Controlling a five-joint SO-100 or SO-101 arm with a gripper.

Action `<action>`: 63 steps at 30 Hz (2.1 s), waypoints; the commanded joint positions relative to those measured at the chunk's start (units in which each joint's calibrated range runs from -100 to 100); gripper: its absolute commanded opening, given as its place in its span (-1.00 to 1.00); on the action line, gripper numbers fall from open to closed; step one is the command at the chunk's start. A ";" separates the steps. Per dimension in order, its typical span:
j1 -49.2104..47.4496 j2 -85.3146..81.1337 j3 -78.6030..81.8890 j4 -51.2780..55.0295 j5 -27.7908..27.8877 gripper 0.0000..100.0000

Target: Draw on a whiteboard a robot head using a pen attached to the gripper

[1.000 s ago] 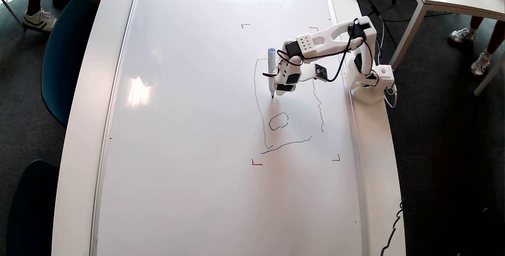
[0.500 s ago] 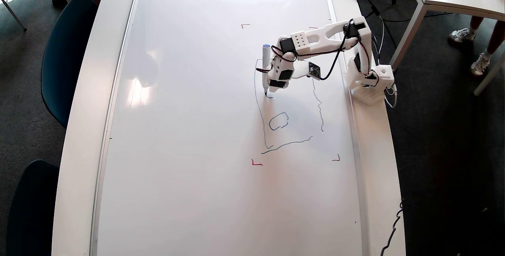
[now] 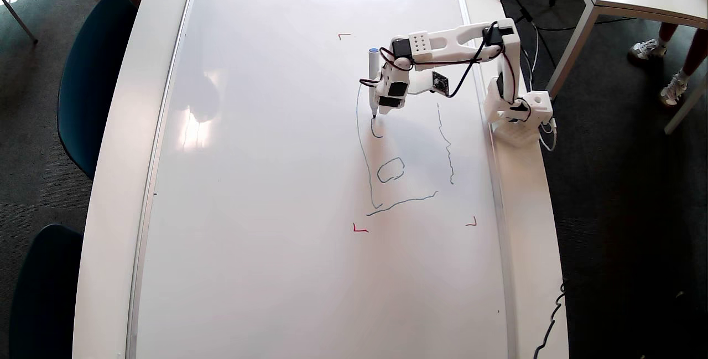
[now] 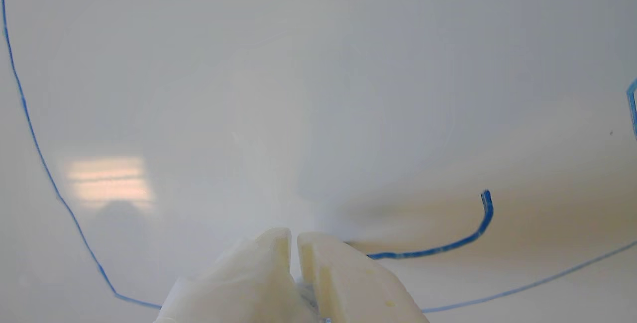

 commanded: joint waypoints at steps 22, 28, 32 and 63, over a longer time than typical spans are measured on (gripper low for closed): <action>-8.52 -15.88 18.44 -0.18 -1.64 -0.98; -9.19 -15.71 18.35 -0.26 -1.70 -0.98; -9.11 -14.28 18.26 -2.61 -2.34 -0.98; -8.08 -16.13 4.18 5.21 -3.77 -0.98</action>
